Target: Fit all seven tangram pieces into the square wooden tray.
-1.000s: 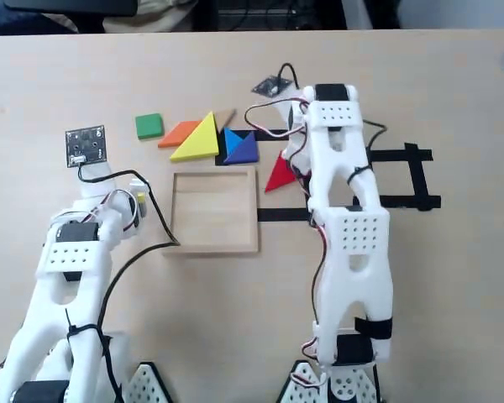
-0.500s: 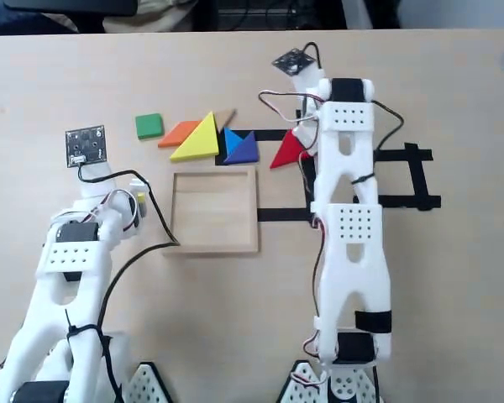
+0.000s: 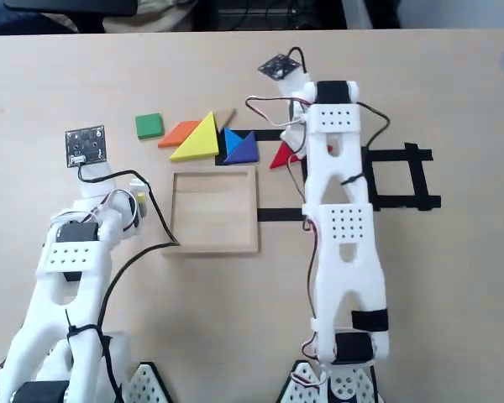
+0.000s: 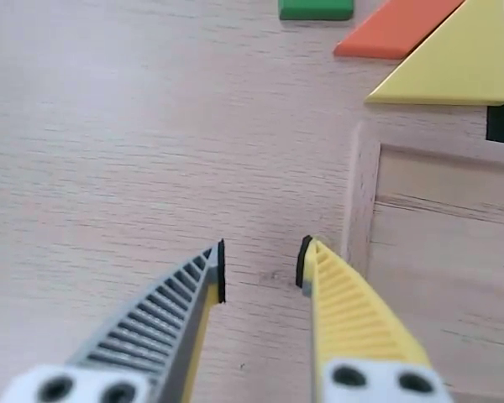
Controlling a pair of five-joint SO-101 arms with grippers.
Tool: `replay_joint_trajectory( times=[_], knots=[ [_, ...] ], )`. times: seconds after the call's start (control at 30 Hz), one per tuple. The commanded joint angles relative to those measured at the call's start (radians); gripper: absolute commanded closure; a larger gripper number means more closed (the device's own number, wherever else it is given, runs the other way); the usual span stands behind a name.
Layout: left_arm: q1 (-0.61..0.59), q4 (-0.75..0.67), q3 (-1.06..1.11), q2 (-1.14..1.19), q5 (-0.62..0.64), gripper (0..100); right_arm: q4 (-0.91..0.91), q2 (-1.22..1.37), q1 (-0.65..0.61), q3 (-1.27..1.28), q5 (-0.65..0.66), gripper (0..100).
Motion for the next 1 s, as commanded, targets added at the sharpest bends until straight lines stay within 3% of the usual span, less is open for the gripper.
replay_joint_trajectory(
  times=[0.0,0.2,0.7,0.97],
  knots=[
    [0.008,-0.015,-0.015,-0.005,0.002,83,0.037,-0.022,0.014,-0.022,-0.043,82.7],
    [0.008,-0.015,-0.015,-0.005,0.002,83,0.037,-0.015,0.021,-0.01,-0.025,89.7],
    [0.008,-0.015,-0.015,-0.005,0.002,83,0.04,-0.067,0.021,0.082,-0.029,89.9],
    [0.008,-0.015,-0.016,-0.005,0.002,83,0.037,-0.331,-0.006,0.415,0.025,89.6]
  ],
)
